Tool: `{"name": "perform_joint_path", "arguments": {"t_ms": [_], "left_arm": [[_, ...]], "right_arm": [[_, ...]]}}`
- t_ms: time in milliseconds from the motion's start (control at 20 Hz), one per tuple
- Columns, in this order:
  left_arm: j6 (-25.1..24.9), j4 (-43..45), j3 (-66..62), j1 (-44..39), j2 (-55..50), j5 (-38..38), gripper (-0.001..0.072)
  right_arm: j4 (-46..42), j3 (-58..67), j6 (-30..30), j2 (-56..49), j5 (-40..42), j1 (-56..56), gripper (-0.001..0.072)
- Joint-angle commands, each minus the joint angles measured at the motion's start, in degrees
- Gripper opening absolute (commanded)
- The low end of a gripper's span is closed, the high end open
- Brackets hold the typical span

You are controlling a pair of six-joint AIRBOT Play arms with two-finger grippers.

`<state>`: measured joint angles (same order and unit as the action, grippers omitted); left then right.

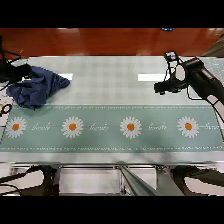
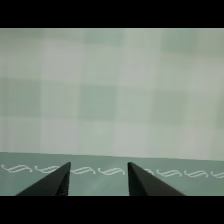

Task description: Fold the shirts.

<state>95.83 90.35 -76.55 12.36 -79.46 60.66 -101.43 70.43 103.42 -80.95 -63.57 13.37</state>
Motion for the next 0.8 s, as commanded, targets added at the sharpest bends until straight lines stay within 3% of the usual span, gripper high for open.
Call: {"name": "perform_joint_path", "arguments": {"t_ms": [0,550,600,650,700,750], "left_arm": [[-3.63,-5.31,0.39,7.10,-4.52,7.80,0.0507],[-4.09,-5.05,0.46,6.95,-19.17,5.75,0.0498],[-4.15,-4.96,0.46,6.95,-19.41,6.43,0.0376],[-4.59,-4.68,0.44,6.93,-19.32,7.04,0.0097],[-5.62,-4.79,0.39,6.75,-18.78,7.54,0.0021],[-6.43,-4.81,0.00,6.47,-17.66,7.89,0.0021]], "right_arm": [[2.78,-0.94,-0.07,-0.13,1.33,0.09,0.0413],[5.51,-0.94,-0.02,-0.13,4.96,0.09,0.0407],[5.46,-0.92,-0.04,-0.11,4.92,0.07,0.0407],[5.20,-0.92,-0.04,0.15,4.90,0.07,0.0407],[4.81,-0.92,-0.02,0.98,4.90,0.07,0.0407],[4.76,-0.92,-0.02,2.29,4.90,0.00,0.0407]]}}
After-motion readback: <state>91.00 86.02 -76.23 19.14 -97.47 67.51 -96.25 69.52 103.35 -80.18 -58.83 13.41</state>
